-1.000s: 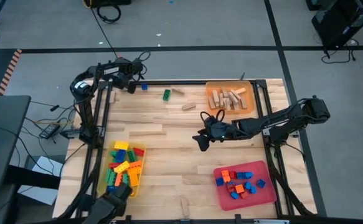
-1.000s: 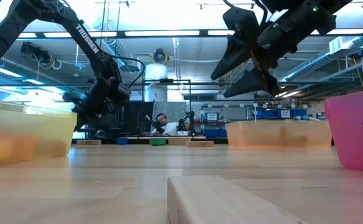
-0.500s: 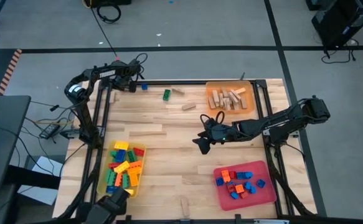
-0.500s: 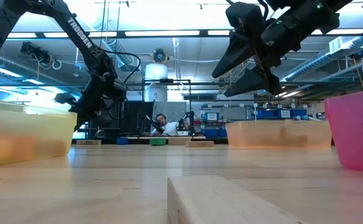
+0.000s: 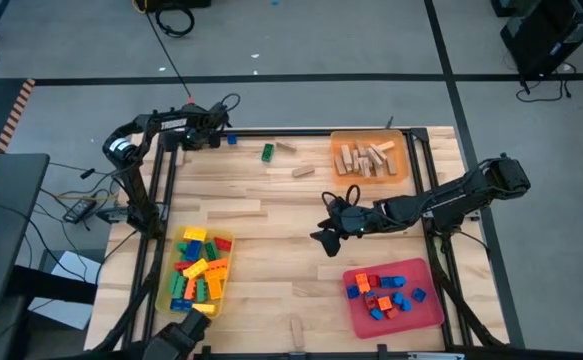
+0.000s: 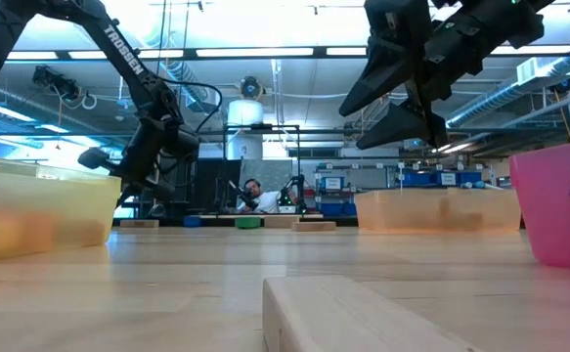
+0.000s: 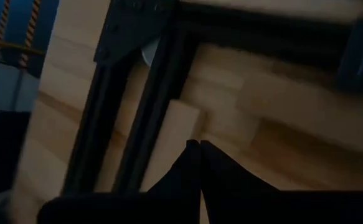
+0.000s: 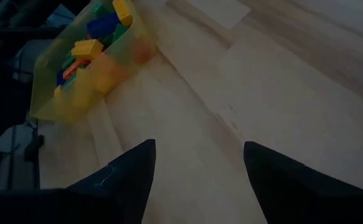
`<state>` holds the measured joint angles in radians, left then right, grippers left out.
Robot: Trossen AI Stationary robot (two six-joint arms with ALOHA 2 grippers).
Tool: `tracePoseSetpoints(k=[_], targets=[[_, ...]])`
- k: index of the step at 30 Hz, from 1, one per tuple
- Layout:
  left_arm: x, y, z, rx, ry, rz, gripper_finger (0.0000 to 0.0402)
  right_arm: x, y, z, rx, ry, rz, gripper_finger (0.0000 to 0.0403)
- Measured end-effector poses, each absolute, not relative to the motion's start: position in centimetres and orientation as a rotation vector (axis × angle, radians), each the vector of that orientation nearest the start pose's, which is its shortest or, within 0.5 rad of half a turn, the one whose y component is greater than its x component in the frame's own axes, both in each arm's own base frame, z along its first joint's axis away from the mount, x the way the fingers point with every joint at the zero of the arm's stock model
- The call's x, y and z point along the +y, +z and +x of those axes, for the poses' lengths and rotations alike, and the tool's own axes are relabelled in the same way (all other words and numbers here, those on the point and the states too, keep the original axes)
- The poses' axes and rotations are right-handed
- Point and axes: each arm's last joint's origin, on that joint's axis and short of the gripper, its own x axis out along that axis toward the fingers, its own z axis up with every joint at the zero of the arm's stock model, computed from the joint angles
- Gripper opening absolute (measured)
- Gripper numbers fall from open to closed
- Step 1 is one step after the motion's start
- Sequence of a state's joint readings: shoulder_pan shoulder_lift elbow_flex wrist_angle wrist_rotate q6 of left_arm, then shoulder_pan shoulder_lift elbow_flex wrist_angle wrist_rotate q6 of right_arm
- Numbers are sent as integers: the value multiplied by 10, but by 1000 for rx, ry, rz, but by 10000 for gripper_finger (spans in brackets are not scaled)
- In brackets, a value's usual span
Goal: Sort blocks by size
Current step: Put the brown block into the orange bin
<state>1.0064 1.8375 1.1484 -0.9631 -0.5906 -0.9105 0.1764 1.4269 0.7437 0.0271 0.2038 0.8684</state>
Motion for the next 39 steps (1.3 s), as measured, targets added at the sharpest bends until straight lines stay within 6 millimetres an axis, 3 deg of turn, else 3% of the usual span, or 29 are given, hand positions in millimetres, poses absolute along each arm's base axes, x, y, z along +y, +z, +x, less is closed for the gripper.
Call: tracePoseSetpoints(k=[8, 16, 20, 23, 31, 39], targets=[[265, 166, 150, 870, 2010, -997, 8, 45, 198, 283, 603, -276, 717, 255], [260, 166, 149, 887, 1987, -1039, 8, 46, 197, 282, 626, -237, 717, 256], [246, 168, 144, 841, 2149, -1194, 8, 46, 197, 282, 629, -229, 706, 254], [242, 169, 140, 812, 2246, -1194, 8, 46, 197, 282, 630, -228, 704, 254], [252, 167, 133, 688, 2263, -1337, 8, 45, 197, 283, 631, -224, 680, 254], [264, 167, 121, 417, 2371, -1447, 8, 44, 197, 283, 631, -223, 669, 258]])
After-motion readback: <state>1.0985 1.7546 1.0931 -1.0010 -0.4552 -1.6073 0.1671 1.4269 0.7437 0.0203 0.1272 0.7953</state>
